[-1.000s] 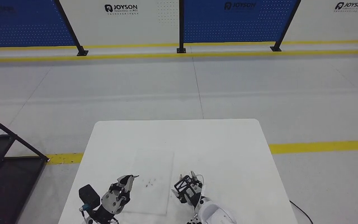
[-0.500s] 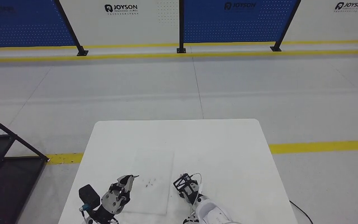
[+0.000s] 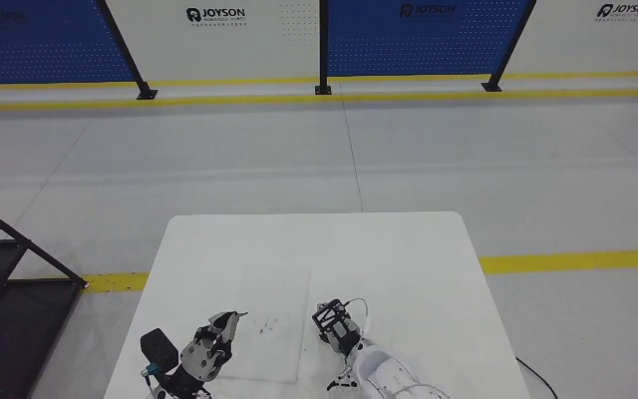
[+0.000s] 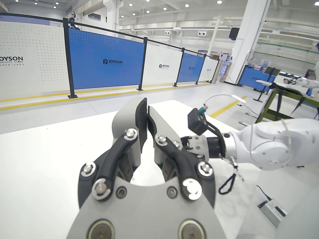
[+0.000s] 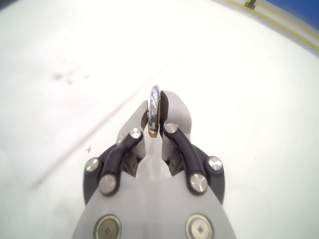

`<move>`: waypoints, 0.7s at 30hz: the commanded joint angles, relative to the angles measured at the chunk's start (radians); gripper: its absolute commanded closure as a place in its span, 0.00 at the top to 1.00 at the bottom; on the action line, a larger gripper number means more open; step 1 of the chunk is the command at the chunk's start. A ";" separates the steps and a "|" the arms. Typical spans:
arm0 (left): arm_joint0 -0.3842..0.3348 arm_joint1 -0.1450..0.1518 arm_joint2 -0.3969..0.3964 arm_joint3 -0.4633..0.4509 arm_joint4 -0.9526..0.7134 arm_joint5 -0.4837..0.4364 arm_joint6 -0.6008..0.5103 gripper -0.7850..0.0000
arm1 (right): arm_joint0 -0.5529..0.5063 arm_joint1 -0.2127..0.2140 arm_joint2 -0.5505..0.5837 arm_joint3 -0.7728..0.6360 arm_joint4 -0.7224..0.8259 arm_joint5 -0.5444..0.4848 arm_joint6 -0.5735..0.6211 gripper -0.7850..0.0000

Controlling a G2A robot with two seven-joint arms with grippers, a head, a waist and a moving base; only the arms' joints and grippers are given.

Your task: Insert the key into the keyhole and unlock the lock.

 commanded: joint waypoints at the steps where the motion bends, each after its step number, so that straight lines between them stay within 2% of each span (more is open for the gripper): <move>1: 0.000 0.000 0.000 0.000 0.000 0.000 0.000 0.00 | -0.023 0.017 0.058 -0.045 0.040 -0.090 -0.032 0.00; 6: 0.000 0.000 0.000 0.000 0.000 0.000 0.000 0.00 | -0.117 0.065 0.230 -0.172 0.145 -0.358 -0.151 0.00; 13: 0.000 0.000 0.000 0.000 0.000 0.000 0.000 0.00 | -0.212 0.098 0.351 -0.256 0.211 -0.575 -0.308 0.00; 21: 0.000 0.000 0.000 0.000 0.000 0.000 0.000 0.00 | -0.212 0.099 0.355 -0.255 0.212 -0.582 -0.308 0.00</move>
